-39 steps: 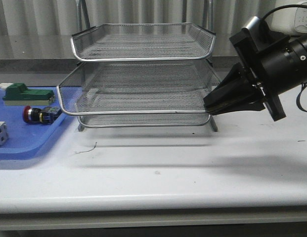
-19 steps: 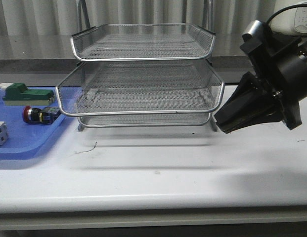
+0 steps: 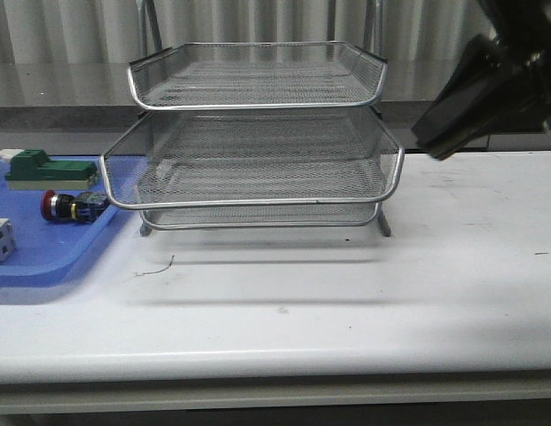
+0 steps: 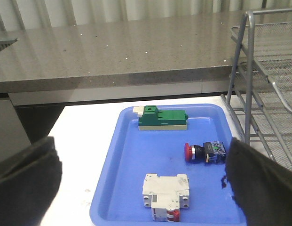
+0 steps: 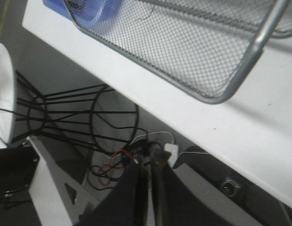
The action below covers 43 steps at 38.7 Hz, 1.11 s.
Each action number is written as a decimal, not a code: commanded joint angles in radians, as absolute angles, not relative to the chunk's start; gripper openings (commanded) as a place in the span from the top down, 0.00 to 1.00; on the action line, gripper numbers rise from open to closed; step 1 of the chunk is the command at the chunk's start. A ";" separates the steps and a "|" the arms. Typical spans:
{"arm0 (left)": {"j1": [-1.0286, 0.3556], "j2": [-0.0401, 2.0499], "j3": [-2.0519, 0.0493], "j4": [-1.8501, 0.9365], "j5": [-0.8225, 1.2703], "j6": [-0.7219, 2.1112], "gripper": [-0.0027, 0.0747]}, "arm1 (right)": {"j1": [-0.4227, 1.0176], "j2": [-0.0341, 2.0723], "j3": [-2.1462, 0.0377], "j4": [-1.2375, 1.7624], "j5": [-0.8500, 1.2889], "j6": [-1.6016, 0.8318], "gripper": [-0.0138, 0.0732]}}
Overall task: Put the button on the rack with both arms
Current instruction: 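Release the tier and withdraw the right gripper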
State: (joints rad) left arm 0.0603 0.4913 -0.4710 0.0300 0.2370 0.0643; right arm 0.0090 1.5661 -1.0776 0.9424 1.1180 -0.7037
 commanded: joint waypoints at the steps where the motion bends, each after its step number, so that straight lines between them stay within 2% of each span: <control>1: 0.063 0.501 -0.502 0.029 0.160 0.057 0.10 | 0.009 1.461 -1.169 0.855 1.116 -0.604 0.87; 6: 0.063 0.501 -0.502 0.029 0.160 0.057 0.10 | 0.009 1.391 -1.230 0.703 1.093 -0.493 0.91; 12: 0.063 0.501 -0.502 0.029 0.160 0.057 0.10 | 0.015 1.304 -1.233 0.491 1.024 -0.367 0.91; 20: 0.063 0.501 -0.502 0.029 0.160 0.057 0.10 | 0.122 1.158 -1.181 0.056 0.924 -0.094 0.91; 25: 0.063 0.501 -0.502 0.029 0.160 0.057 0.10 | 0.170 1.024 -1.039 0.020 0.772 -0.068 0.91; 35: 0.063 0.501 -0.502 0.029 0.160 0.057 0.10 | 0.180 0.718 -0.715 0.026 0.488 -0.068 0.91; 43: 0.063 0.501 -0.502 0.029 0.160 0.057 0.10 | 0.180 0.437 -0.491 0.044 0.421 -0.068 0.91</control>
